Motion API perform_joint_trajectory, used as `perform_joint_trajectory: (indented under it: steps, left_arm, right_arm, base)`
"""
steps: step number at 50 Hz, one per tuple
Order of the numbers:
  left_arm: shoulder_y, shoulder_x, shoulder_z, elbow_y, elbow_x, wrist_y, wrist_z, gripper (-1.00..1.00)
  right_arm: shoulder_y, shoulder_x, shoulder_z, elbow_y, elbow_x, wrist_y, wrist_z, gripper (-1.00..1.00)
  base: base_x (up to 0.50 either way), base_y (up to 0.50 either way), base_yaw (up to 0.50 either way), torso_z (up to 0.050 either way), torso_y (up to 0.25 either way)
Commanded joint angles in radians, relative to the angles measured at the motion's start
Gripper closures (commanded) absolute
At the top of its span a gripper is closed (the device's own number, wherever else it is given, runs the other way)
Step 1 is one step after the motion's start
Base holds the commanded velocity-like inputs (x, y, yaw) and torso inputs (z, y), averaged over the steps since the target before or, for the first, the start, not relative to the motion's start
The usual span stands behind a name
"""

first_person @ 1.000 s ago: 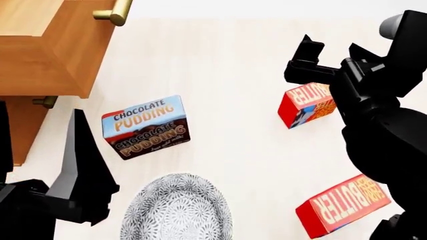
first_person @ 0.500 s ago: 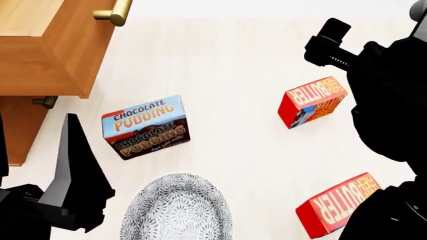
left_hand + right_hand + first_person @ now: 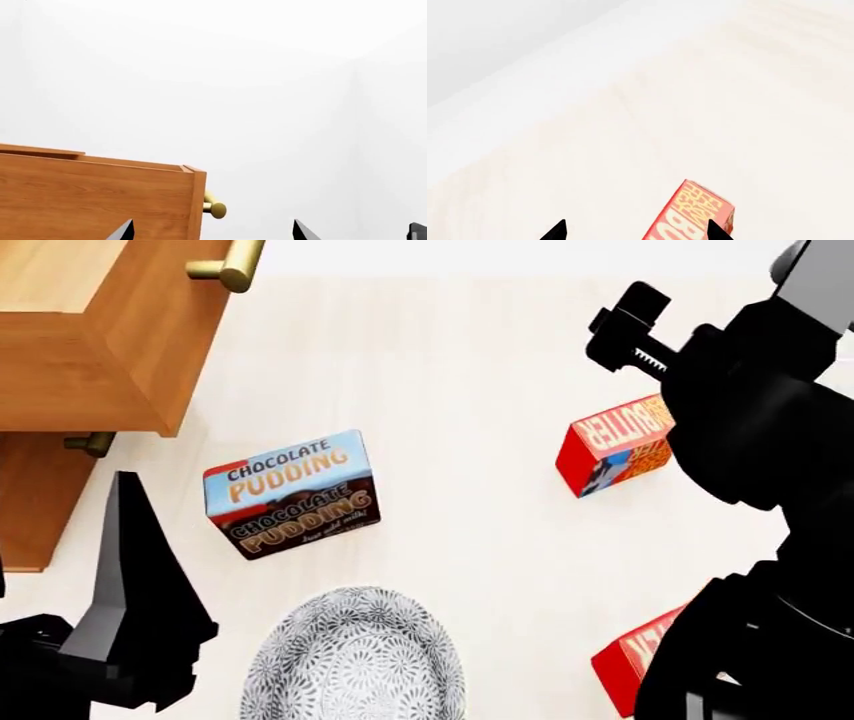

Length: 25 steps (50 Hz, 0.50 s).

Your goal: Put the butter at the front in the top drawer of the cabinet and close it.

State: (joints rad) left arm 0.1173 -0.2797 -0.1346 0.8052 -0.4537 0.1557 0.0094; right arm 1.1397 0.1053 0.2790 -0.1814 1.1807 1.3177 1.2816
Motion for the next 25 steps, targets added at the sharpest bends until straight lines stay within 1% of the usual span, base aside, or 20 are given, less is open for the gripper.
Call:
perform_joint_trajectory:
  steps: [1,16,25]
  left_arm:
    - [0.002,-0.005,0.001,-0.004,-0.001,0.010,-0.003,-1.00]
    - [0.009,-0.011,0.006,-0.008,0.003,0.023,-0.003,-1.00]
    - [0.016,-0.013,0.005,-0.015,-0.001,0.036,-0.002,-1.00]
  right_arm:
    - [0.013,-0.016,0.008,0.095,-0.013,-0.054,0.009,-1.00]
    - [-0.009,-0.017,0.016,0.093,-0.035,-0.109,0.063,-1.00]
    - [-0.004,-0.013,-0.005,0.105,-0.055,-0.131,0.073,-1.00]
  base:
    - [0.00,0.00,0.00,0.000,0.000]
    - [0.00,0.00,0.00,0.000,0.000]
    - [0.00,0.00,0.00,0.000,0.000]
